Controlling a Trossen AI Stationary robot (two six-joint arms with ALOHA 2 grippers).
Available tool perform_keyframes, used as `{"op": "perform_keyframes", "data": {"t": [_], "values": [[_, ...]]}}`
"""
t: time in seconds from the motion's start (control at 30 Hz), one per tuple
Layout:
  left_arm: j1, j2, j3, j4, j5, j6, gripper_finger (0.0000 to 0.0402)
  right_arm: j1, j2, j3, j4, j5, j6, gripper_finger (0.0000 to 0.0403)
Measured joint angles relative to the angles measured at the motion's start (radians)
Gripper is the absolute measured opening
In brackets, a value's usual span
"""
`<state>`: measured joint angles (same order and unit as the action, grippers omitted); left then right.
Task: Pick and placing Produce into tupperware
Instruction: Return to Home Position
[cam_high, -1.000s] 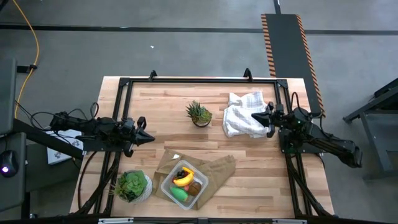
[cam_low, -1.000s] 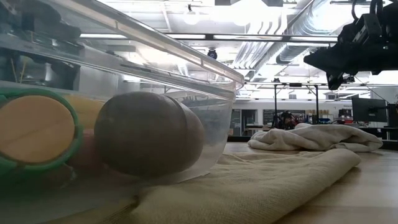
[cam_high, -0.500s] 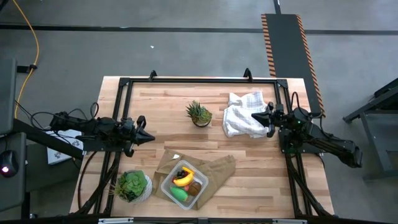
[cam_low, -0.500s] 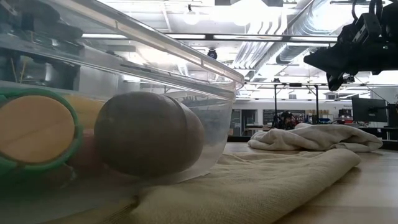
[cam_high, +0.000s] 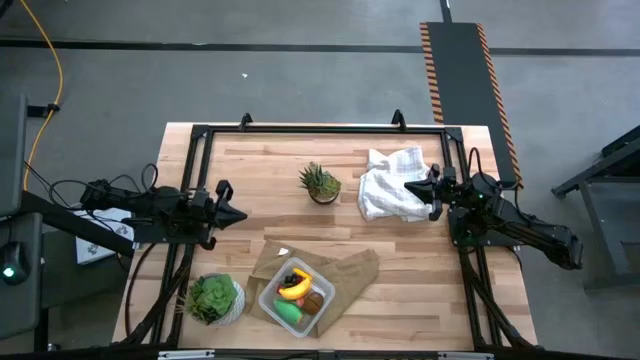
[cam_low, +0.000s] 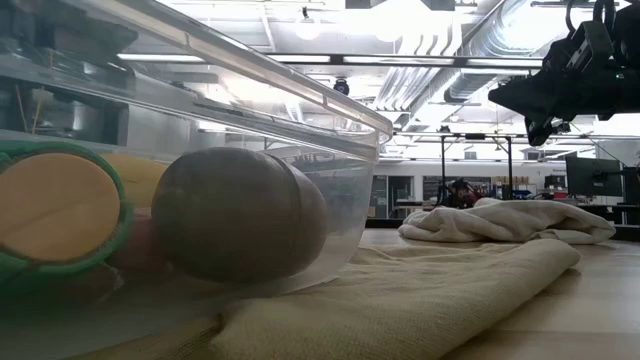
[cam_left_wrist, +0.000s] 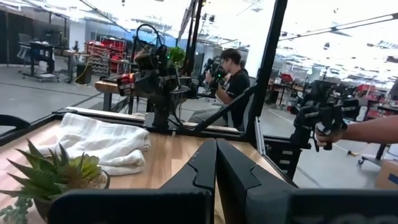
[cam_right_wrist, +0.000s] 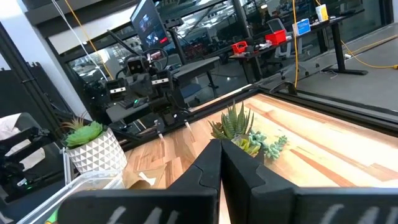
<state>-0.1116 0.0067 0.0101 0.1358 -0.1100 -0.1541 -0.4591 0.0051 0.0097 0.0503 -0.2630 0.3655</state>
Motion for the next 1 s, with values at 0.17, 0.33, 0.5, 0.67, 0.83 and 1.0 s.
{"op": "perform_keyframes", "data": {"t": [0.17,0.33,0.5,0.67,0.83,1.0], "values": [[0.000,0.000,0.000,-0.001,0.029,0.000,0.0001,0.000,0.000,0.000,0.000,0.000,0.000,0.0000],[0.000,0.000,0.000,-0.008,0.101,-0.013,0.0001,0.000,0.000,0.000,0.000,0.000,0.000,0.0000],[0.000,0.000,0.000,-0.074,0.180,-0.036,0.0001,0.000,0.000,0.000,0.000,0.000,0.000,0.0000],[0.000,0.000,0.000,-0.112,0.180,-0.059,0.0001,0.000,0.000,0.000,0.000,0.000,0.000,0.0000],[0.000,0.000,0.000,-0.111,0.095,-0.033,0.0001,0.000,0.000,0.000,-0.001,0.000,0.000,0.0000],[0.000,0.000,0.000,-0.113,0.058,-0.059,0.0001,0.000,0.000,0.000,-0.001,0.000,0.000,0.0000]]}}
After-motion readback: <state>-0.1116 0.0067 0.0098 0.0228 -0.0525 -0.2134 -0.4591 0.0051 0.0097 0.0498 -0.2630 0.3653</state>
